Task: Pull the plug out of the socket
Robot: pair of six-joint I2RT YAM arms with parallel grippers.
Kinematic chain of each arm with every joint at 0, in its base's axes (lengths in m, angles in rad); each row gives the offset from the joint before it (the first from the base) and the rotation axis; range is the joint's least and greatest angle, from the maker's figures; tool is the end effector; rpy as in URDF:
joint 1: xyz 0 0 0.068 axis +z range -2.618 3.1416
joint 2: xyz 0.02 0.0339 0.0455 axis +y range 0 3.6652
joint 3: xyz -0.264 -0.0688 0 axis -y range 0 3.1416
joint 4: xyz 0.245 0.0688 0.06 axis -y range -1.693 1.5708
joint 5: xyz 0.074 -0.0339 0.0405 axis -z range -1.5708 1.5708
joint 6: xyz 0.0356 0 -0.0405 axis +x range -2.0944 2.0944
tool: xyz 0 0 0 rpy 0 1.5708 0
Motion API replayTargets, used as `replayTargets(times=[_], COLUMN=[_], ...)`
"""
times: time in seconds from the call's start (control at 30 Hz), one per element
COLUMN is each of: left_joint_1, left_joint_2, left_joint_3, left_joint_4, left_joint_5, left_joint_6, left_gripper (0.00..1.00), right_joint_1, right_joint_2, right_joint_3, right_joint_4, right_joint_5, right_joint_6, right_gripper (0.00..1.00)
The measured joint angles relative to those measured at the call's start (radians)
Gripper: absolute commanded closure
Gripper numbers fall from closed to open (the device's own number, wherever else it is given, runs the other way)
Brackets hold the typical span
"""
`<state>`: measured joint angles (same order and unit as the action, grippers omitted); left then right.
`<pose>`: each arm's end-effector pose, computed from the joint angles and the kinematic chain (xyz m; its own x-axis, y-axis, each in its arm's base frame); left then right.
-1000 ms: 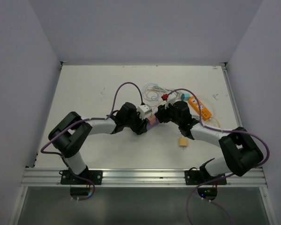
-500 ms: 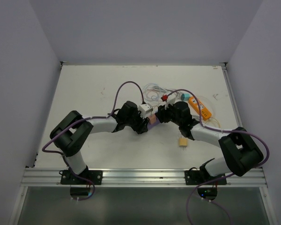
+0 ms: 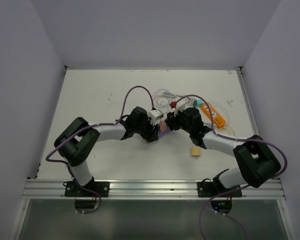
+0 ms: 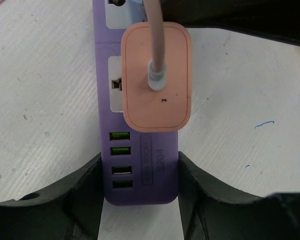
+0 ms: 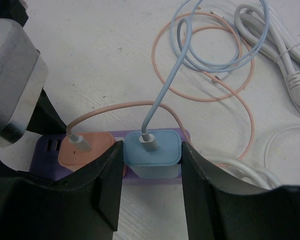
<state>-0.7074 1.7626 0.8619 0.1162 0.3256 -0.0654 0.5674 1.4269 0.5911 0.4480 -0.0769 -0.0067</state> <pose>0.2554 -0.2333 0.1418 -0.5873 0.4207 -0.6915 0.7510 0.6018 -0.2718 0.2450 0.1594 0.1919 -0.3149 -0.2086 -0.9259 -0.5980 0.8012 0.0228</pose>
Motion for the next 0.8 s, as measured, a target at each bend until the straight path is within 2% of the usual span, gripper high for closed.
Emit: replayTargets(times=[0.4,0.8], left_joint_1=[0.0,0.0], left_joint_2=[0.003,0.014], left_joint_3=[0.0,0.011], left_joint_4=[0.005,0.006], left_joint_5=[-0.007,-0.013], left_joint_6=[-0.01,-0.045], left_gripper=[1.0,1.0], right_joint_1=[-0.09,-0.123], right_joint_2=[0.008,-0.002], right_joint_3=[0.016,0.05], right_joint_4=[-0.027,-0.034], right_joint_5=[-0.108,-0.17], right_joint_6=[0.122,0.179], right_gripper=[1.0,1.0])
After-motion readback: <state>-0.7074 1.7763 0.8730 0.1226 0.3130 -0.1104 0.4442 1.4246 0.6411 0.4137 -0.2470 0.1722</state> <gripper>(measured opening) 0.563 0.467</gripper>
